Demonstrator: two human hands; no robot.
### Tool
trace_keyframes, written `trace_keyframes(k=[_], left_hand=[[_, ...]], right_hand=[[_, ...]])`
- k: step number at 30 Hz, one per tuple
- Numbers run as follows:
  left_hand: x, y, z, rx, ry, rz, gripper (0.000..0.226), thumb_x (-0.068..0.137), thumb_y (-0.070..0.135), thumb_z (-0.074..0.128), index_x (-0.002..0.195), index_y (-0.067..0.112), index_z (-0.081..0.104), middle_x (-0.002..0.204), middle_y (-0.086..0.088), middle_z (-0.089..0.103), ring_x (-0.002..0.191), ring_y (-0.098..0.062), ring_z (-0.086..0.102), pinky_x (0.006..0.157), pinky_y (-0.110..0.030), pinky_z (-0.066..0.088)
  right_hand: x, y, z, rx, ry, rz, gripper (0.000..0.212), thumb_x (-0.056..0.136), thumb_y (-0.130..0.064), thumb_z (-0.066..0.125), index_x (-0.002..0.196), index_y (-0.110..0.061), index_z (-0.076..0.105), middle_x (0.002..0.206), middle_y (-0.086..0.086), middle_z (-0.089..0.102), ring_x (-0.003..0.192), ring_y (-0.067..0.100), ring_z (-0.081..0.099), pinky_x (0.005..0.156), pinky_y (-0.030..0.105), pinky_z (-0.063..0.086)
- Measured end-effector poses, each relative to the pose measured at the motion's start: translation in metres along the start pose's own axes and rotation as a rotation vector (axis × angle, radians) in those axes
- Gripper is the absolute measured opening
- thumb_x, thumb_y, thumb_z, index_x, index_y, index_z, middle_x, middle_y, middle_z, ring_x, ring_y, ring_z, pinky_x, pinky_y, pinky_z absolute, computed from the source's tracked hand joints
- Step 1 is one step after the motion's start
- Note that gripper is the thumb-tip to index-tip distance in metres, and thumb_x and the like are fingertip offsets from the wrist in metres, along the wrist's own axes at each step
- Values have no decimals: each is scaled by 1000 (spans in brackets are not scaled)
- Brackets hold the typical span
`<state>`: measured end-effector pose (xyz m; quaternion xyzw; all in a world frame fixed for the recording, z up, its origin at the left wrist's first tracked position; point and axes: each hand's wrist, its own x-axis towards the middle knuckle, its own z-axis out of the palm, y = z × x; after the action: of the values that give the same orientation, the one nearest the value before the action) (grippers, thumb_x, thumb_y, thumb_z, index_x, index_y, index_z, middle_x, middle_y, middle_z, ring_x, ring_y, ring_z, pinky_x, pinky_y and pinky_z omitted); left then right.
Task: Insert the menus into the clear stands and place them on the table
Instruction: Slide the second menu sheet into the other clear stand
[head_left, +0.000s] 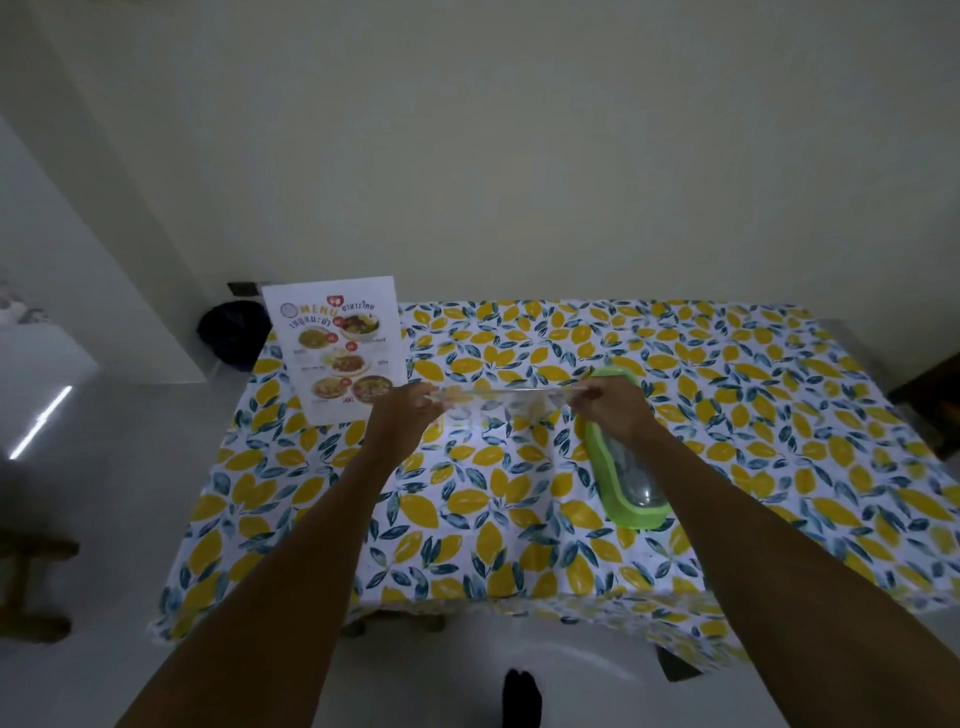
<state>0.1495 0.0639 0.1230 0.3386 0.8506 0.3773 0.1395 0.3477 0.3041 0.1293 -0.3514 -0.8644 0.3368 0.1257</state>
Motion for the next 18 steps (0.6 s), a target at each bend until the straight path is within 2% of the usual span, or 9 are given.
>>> trace_keyframes(k=[2,4,6,9,15,16,18], left_hand=[[15,2,2,52,35,24,47,85,53,59,74,9,67,70,-11,68,67,-24,66,68,-43,54],[27,18,-2,39,46,-19,39,90,43,63,59,22,51,56,-4,55,56,-18,56,60,-38,48],[42,32,-4,59,72,-24,40,93,38,63,61,26,43,56,4,48,55,-15,50,55,-32,37],[72,36,-4,96,79,-75,40,95,45,57,68,19,42,68,-4,54,69,-23,53,65,-31,34],[118,30,2,75,137,-147,43,91,55,56,64,23,43,73,1,62,70,-18,54,65,-29,35],[123,30,4,72,136,-152,40,91,54,56,67,23,48,77,-1,66,72,-19,57,66,-29,37],[131,27,5,64,127,-168,32,93,50,56,89,19,64,97,-6,74,86,-23,66,71,-30,42]], right_hand=[[12,-4,-4,-44,-15,20,25,90,-29,65,86,-7,76,82,14,75,83,28,70,70,30,47],[30,-6,-6,-20,-6,39,27,91,-31,63,80,-6,68,84,13,73,83,29,69,75,35,52],[50,-11,-8,-47,0,28,27,92,-35,60,78,-12,60,85,12,72,82,30,68,78,38,54],[84,-17,-10,-77,-25,28,29,94,-37,57,82,-10,56,88,15,70,80,34,67,75,42,54],[137,-21,-10,-136,-55,11,27,96,-34,54,85,-10,58,84,9,67,73,26,60,55,26,37],[143,-20,-9,-137,-55,9,24,96,-30,54,88,-8,60,87,10,67,74,26,60,56,26,38],[152,-19,-6,-119,-54,9,20,95,-24,56,97,-6,64,98,14,71,80,29,65,66,31,49]])
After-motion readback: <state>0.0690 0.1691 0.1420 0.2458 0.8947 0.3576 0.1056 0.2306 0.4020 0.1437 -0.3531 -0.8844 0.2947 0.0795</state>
